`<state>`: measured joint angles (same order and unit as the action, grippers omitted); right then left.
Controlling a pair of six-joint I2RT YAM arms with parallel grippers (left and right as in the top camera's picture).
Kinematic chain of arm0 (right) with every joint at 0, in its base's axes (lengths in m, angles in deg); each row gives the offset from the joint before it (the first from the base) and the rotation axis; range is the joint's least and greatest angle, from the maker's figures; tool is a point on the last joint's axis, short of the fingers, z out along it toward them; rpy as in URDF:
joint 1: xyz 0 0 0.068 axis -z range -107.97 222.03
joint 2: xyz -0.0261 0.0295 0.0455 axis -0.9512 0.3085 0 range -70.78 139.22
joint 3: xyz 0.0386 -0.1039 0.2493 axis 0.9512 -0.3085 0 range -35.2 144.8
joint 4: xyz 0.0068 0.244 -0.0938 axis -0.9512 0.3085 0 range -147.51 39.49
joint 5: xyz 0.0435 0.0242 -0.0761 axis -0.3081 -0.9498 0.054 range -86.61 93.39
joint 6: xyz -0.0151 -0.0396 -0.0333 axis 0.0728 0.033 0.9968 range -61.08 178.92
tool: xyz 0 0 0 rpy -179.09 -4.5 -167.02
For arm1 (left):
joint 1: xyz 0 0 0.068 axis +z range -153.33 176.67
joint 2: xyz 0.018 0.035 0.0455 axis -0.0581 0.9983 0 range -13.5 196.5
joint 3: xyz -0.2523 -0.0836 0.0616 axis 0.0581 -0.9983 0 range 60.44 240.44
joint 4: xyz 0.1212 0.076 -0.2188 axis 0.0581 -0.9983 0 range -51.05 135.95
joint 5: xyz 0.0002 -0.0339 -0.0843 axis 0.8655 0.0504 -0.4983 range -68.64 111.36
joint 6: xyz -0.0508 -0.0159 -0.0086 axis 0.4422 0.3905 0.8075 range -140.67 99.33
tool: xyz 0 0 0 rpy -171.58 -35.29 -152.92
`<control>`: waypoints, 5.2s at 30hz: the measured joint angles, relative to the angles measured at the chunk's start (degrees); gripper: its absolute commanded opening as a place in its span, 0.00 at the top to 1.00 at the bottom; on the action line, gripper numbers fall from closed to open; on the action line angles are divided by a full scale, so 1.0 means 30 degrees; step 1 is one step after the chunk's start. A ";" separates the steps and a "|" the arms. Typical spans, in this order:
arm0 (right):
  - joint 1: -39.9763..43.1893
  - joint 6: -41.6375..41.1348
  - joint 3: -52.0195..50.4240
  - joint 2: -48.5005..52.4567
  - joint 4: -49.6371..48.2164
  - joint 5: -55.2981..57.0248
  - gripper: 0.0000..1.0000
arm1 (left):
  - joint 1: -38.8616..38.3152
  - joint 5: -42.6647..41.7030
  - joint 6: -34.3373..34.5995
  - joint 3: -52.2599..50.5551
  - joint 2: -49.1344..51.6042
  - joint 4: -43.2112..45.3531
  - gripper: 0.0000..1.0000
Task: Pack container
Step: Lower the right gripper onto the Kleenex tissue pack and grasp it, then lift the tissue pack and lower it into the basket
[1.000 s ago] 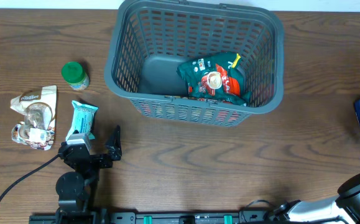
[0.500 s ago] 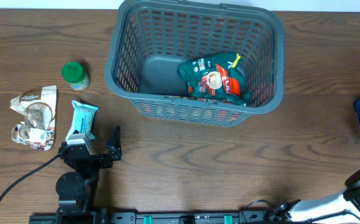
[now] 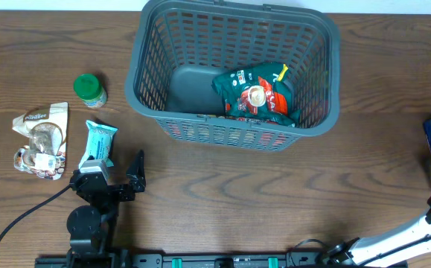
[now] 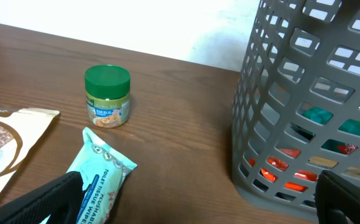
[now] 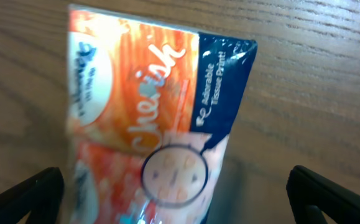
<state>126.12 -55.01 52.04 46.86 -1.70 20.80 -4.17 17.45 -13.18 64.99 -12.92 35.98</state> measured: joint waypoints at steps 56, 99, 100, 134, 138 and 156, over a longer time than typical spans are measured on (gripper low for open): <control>0.0466 0.0554 0.0000 0.1843 -0.0612 0.0364 0.01 | 0.0000 0.0000 0.0000 0.0000 0.0000 0.0000 0.02; -0.2302 1.1701 0.7162 0.0525 0.1005 -0.6375 0.99 | 0.0000 0.0000 0.0007 0.0000 0.0000 0.0000 0.01; -0.2725 1.2014 0.7759 0.0240 0.1042 -0.6390 0.99 | 0.0000 0.0000 0.0007 0.0000 0.0000 0.0000 0.01; -2.4159 1.6342 1.4651 -0.4306 0.1421 0.2106 0.99 | -0.0007 0.0000 0.0007 0.0000 0.0000 0.0000 0.01; -2.5026 1.6283 1.4651 -0.4306 0.2288 0.2506 0.99 | 0.0000 0.0000 0.0000 0.0000 0.0000 0.0000 0.01; -2.6906 2.2105 1.4651 -0.4160 0.3672 0.2943 0.99 | 0.0000 0.0000 0.0007 0.0000 0.0000 0.0000 0.01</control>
<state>45.40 11.31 96.00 34.38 9.32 29.63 -4.17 17.45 -13.16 64.99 -12.92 35.98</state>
